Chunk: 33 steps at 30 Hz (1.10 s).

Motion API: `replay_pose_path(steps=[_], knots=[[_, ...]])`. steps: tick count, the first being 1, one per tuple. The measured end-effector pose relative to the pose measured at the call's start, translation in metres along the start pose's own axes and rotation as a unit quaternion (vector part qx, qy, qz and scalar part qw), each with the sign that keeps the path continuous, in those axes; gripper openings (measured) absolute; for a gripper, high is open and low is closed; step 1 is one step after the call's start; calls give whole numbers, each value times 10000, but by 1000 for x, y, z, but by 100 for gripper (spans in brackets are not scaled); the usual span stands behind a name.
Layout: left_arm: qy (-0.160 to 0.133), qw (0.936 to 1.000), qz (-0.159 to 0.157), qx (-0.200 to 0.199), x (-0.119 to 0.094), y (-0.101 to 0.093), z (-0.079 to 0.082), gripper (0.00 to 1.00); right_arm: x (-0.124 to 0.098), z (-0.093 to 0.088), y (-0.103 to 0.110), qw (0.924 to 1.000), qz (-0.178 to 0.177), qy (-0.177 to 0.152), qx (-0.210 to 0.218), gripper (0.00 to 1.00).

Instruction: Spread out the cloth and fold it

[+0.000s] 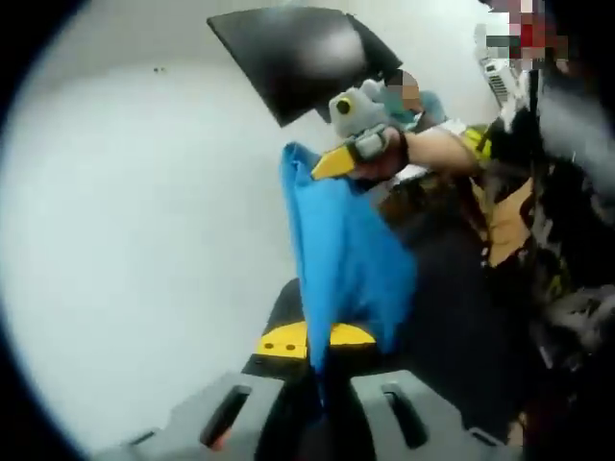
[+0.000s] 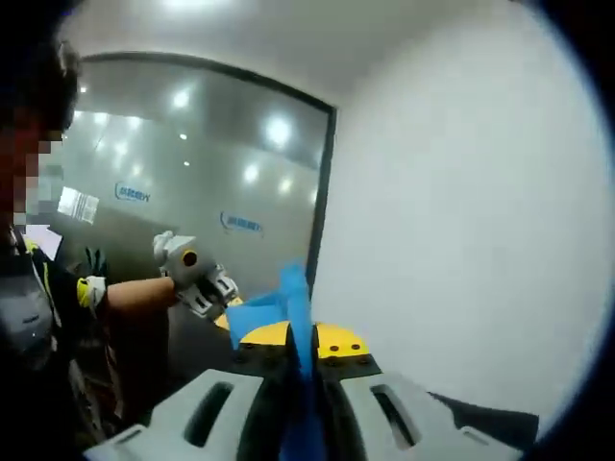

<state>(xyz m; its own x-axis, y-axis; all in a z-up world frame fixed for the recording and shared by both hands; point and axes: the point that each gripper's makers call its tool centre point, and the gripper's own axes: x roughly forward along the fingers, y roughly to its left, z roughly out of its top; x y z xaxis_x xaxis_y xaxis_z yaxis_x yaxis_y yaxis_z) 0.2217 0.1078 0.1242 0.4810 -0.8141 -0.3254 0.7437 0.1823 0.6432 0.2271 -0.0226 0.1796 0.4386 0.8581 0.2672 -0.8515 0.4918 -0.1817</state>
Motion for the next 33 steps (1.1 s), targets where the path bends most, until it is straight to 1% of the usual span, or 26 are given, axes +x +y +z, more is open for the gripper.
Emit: replay_pose_path(steps=[2, 3, 4, 6, 7, 8, 9, 11, 13, 14, 15, 16, 17, 18, 19, 20, 21, 22, 23, 24, 26, 28, 29, 30, 31, 33], knots=[[-125, 9994, -187, -269, -5, 4, 19, 1, 1, 8, -7, 10000, 28, -62, 1, 5], [-95, 9991, -204, -350, -5, 8, 21, 1, 3, 8, -11, 9999, 59, -76, 81, 5], [6, 9987, -234, -448, -1, 11, 19, 1, 5, 5, -15, 9998, 65, -82, 151, 5], [145, 9980, -155, -593, 9, 22, 6, 1, 12, -11, -28, 9994, 14, 24, 342, 5], [304, 9960, -82, -835, 14, 29, -5, 1, 14, -21, -36, 9987, -54, 68, 492, 5], [456, 9939, 9, -1000, 18, 33, -16, 1, 17, -28, -41, 9988, -39, 57, 493, 5], [456, 9933, 145, -1057, 22, 41, -23, 1, 19, -33, -46, 9988, -47, 48, 480, 5], [575, 9899, 748, -1056, 25, 70, -32, 1, 28, -30, -61, 9989, -149, -133, 427, 5], [460, 9855, 1363, -896, 21, 94, -22, 1, 37, -11, -71, 9989, -184, -396, 142, 5], [480, 9840, 1606, -609, 18, 101, -17, 1, 40, -2, -72, 9986, -157, -498, -111, 5], [529, 9825, 1760, -298, 16, 102, -11, 1, 40, 5, -71, 9980, -154, -532, -312, 5], [544, 9827, 1765, -144, 16, 98, -9, 1, 39, 6, -68, 9972, -144, -521, -508, 5], [601, 9831, 1722, 164, 18, 89, -9, 1, 35, 5, -67, 9968, -155, -475, -631, 5], [711, 9820, 1701, 406, 19, 78, -12, 1, 28, -4, -60, 9969, -159, -429, -648, 5], [834, 9812, 1654, 549, 23, 62, -20, 1, 13, -25, -46, 9974, -83, -262, -672, 5], [931, 9814, 1508, 742, 29, 39, -30, 1, -3, -53, -32, 9981, -37, 10, -621, 5], [1034, 9815, 1364, 861, 36, 16, -42, 1, -20, -82, -18, 9966, -25, 320, -753, 5], [1072, 9831, 1210, 861, 44, -12, -56, 1, -38, -110, -5, 9946, -62, 537, -888, 5], [1050, 9853, 1060, 833, 54, -41, -68, 1, -54, -136, 11, 9942, -30, 638, -864, 5], [1230, 9853, 881, 797, 60, -69, -88, 1, -70, -163, 28, 9910, 141, 895, -989, 5], [1319, 9877, 558, 625, 73, -125, -117, 1, -98, -208, 61, 9886, 378, 1274, -707, 5], [1481, 9886, 130, 217, 78, -177, -143, 1, -125, -252, 84, 9751, 499, 2048, -693, 5], [1340, 9909, -8, 94, 80, -198, -147, 1, -132, -258, 96, 9751, 552, 2030, -697, 5], [1381, 9904, -1, 77, 79, -212, -154, 1, -137, -263, 106, 9764, 544, 1985, -652, 5], [1421, 9898, 46, 95, 78, -219, -160, 1, -141, -266, 113, 9763, 485, 2032, -572, 5], [1671, 9850, 263, 348, 69, -221, -172, 2, -148, -268, 122, 9743, 437, 2108, -658, 2]])
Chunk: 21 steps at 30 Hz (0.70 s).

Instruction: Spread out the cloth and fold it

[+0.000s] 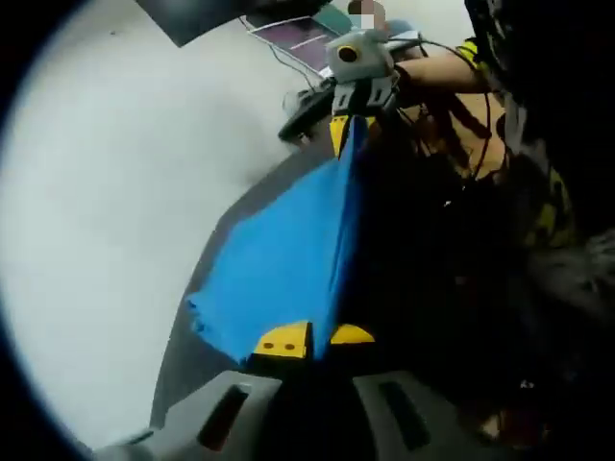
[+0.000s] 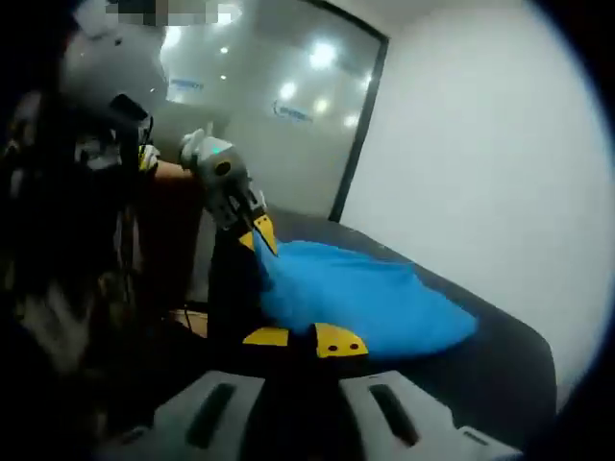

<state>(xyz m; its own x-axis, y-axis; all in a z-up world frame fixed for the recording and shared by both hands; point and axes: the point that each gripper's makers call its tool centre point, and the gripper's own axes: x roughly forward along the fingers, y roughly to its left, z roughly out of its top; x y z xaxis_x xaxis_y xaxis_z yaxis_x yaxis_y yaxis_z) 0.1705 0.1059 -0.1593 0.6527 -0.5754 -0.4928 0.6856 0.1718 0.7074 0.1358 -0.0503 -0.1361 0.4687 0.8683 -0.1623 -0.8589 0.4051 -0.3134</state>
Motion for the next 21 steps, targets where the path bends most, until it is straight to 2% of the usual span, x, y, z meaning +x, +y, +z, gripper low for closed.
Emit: replay_pose_path(steps=[2, 3, 6, 8, 10, 12, 14, 16, 18, 21], knots=[[49, 10000, -53, -6, -3, -8, -6, 3, -5, -3, 4, 9999, 13, 74, 109, 2], [-61, 9999, 115, -37, -6, -6, -6, 3, -7, -4, 4, 9998, 9, 123, 143, 2], [-96, 9997, 181, 134, -15, -6, -15, 4, -12, -2, 8, 9994, 45, 110, 324, 2], [-62, 9997, 224, 29, -23, -2, -21, 6, -11, 0, 13, 9992, 30, 144, 368, 5], [-115, 9989, 205, -412, -31, 1, -27, 11, -9, 0, 22, 9993, 111, 320, 173, 12], [-146, 9991, 224, -319, -37, 5, -33, 16, -6, 2, 27, 9987, 112, 453, -219, 15], [-190, 9993, 297, 86, -41, 10, -37, 21, -5, 2, 32, 9961, 168, 618, -606, 16], [-396, 9969, 335, 598, -41, 12, -32, 26, -4, 2, 34, 9932, 196, 724, -888, 18], [-505, 9937, 407, 918, -39, 14, -30, 27, -2, 0, 35, 9918, 250, 754, -1000, 19], [-626, 9897, 303, 1248, -34, 12, -26, 27, 0, -3, 32, 9916, 263, 782, -998, 23]])
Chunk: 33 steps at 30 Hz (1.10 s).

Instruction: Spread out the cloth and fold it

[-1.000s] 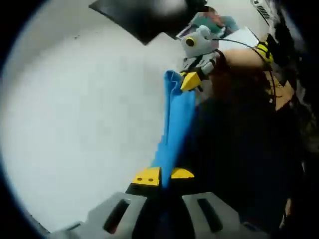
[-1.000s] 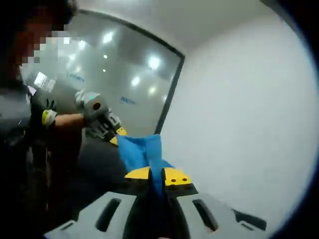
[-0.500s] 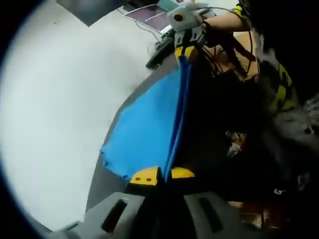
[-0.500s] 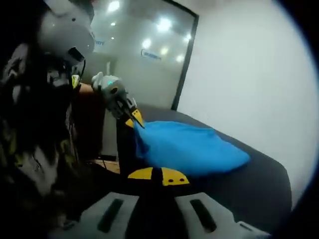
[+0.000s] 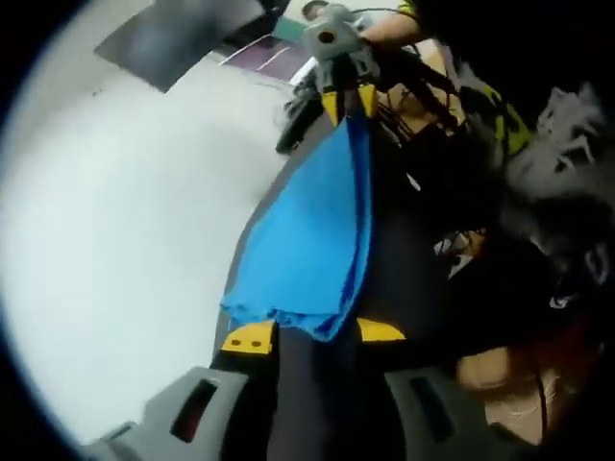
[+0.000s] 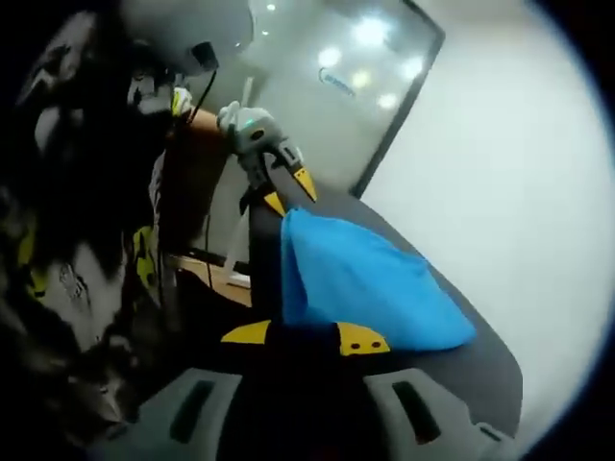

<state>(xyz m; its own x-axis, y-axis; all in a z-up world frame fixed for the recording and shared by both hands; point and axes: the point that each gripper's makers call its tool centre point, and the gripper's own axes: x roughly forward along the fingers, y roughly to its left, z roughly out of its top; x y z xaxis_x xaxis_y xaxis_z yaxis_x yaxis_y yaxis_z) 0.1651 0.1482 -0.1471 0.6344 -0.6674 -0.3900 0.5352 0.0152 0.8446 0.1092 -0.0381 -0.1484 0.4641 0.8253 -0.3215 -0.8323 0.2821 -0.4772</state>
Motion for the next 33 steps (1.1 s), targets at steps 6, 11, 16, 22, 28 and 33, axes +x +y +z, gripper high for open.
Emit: replay_pose_path(steps=[6, 11, 16, 22, 28, 33], knots=[[-358, 9985, -355, 200, 19, 1, 6, 21, 10, -1, -10, 9998, 22, -88, -174, 15], [-62, 9988, -319, 368, 31, -5, 0, 1, 10, 1, -12, 9985, -132, -191, -495, 0], [144, 9977, 9, -661, 16, 15, 8, 0, -10, 23, -29, 9970, -505, -412, -423, 0], [13, 9848, 646, -1615, -7, 44, 25, 0, -33, 44, -44, 9939, -832, -704, -193, 0], [-84, 9901, 647, -1239, -48, 53, 69, 0, -63, 77, -27, 9897, -834, -934, -698, 0], [-254, 9867, 214, -1590, -80, 49, 108, 0, -93, 105, -11, 9843, -843, -1147, -1045, 0]])
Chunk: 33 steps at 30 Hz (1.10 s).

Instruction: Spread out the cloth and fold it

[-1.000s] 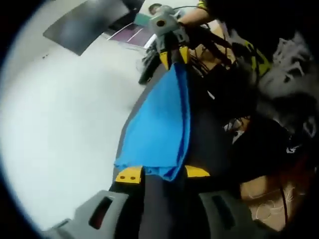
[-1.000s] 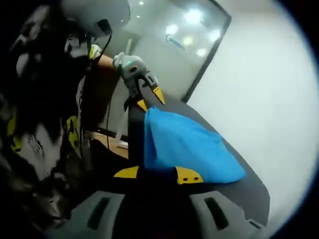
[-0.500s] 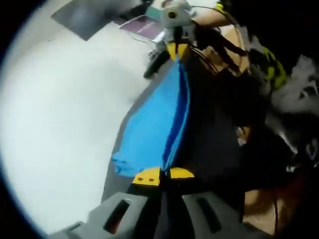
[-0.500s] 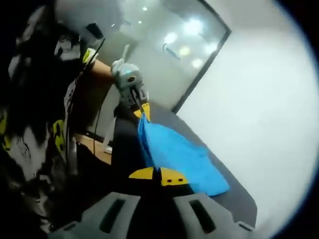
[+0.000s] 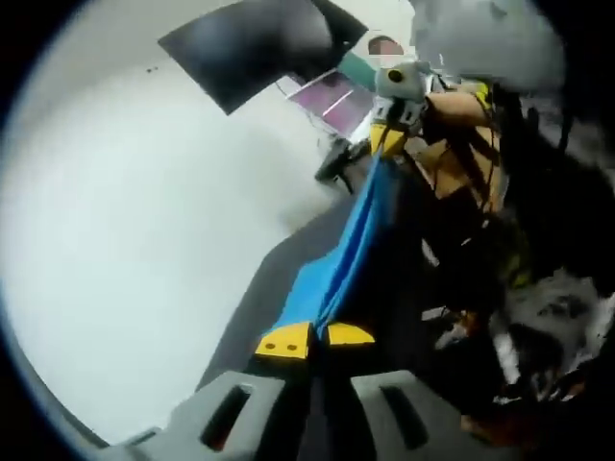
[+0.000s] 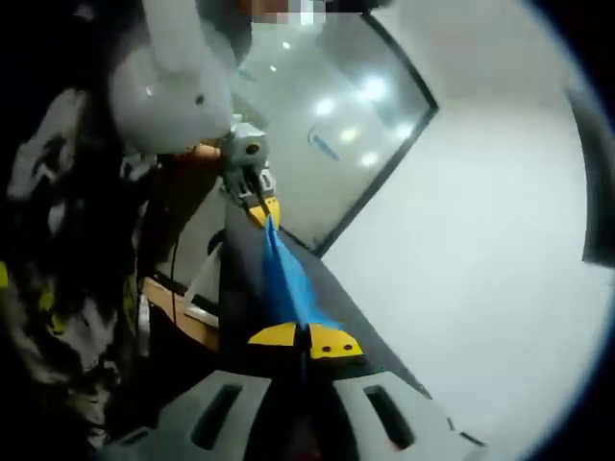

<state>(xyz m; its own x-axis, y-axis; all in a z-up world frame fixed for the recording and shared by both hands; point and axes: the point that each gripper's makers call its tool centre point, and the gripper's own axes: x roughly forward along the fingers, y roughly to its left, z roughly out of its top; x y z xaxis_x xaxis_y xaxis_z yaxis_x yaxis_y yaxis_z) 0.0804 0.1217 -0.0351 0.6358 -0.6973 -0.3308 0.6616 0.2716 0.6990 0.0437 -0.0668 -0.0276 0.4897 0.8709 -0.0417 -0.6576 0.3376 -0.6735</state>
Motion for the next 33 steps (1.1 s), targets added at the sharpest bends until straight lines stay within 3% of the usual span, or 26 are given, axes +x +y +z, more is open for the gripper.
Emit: replay_pose_path(steps=[2, 4, 8, 11, 13, 18, 20, 24, 27, 28, 29, 30, 31, 32, 33], knots=[[-44, 9998, -122, -167, -1, -5, 7, 0, -3, 4, -1, 9999, -25, -88, -59, 0], [-13, 9999, -120, -80, 5, -6, 3, 0, 0, -2, -9, 9998, -162, -78, 55, 0], [267, 9989, -166, -336, 30, 12, -24, 1, 25, -30, -38, 9976, -626, 65, 301, 0], [408, 9970, -281, -598, 53, 33, -40, 1, 40, -52, -75, 9908, -1131, 75, 736, 0], [456, 9959, -298, -724, 70, 52, -50, 1, 51, -67, -90, 9892, -1252, 218, 734, 0], [855, 9845, -679, -1372, 120, 87, -95, 1, 87, -123, -128, 9793, -1473, 654, 1225, 0], [899, 9778, -719, -1749, 142, 100, -114, 1, 100, -157, -140, 9760, -1464, 1047, 1222, 0], [1175, 9583, -860, -2461, 186, 103, -163, 1, 129, -228, -149, 9444, -1551, 1569, 2437, 0], [1254, 9385, -997, -3060, 209, 89, -188, 3, 138, -270, -141, 9267, -1550, 1955, 2811, 0], [1231, 9322, -1002, -3253, 213, 85, -194, 5, 138, -281, -137, 9173, -1589, 2034, 3032, 0], [834, 9331, -981, -3358, 216, 87, -191, 7, 140, -288, -130, 9130, -1513, 1975, 3233, 0], [509, 9248, -958, -3648, 215, 91, -187, 7, 139, -292, -129, 9049, -1581, 1887, 3472, 0], [437, 9040, -951, -4144, 213, 93, -192, 10, 136, -292, -133, 8962, -1768, 1735, 3679, 0], [338, 8889, -922, -4474, 211, 94, -195, 13, 133, -291, -138, 9005, -1772, 1806, 3537, 2], [92, 8714, -950, -4812, 209, 97, -197, 16, 132, -291, -140, 8988, -1819, 1809, 3554, 5]])
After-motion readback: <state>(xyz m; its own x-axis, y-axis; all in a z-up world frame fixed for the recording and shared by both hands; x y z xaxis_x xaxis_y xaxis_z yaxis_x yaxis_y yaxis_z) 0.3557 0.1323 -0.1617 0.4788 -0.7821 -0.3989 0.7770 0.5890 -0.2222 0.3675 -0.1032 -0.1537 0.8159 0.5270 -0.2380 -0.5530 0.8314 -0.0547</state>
